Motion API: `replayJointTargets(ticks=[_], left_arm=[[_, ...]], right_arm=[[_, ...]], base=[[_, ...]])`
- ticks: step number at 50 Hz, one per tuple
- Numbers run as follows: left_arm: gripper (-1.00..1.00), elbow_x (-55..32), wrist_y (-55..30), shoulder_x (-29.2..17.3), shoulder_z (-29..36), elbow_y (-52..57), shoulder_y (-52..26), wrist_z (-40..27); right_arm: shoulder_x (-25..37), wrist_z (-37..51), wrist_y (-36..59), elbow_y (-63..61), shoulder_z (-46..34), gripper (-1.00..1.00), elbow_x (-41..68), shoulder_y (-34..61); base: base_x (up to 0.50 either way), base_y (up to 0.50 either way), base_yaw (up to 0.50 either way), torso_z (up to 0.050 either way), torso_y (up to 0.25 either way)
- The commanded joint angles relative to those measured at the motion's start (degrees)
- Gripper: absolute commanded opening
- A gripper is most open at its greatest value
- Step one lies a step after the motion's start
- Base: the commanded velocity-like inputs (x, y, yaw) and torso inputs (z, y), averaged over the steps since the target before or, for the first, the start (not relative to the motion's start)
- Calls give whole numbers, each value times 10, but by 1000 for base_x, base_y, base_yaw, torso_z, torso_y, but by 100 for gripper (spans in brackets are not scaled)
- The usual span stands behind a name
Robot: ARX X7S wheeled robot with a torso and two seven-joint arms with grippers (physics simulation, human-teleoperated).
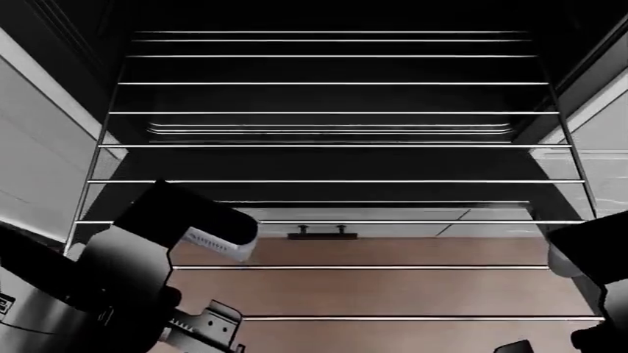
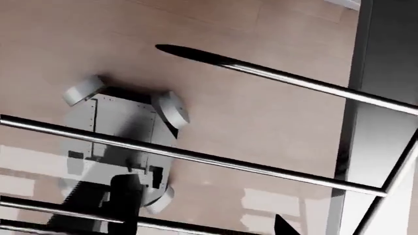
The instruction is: Fully slide the bottom oven rack out.
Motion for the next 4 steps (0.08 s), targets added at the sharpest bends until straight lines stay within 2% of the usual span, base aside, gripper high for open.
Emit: replayJointTargets(ticks=[1,4], left_arm=[[100,39,-148,-68,244,57,480,-48],[100,38,-147,-69,248,78,494,-34]], right_arm=[[44,29,93,-64,-227,100,-1,-231],[48,28,100,-70,-274,100,-3,-192]], base=[[-12,0,0,0,-42],[-12,0,0,0,-41]])
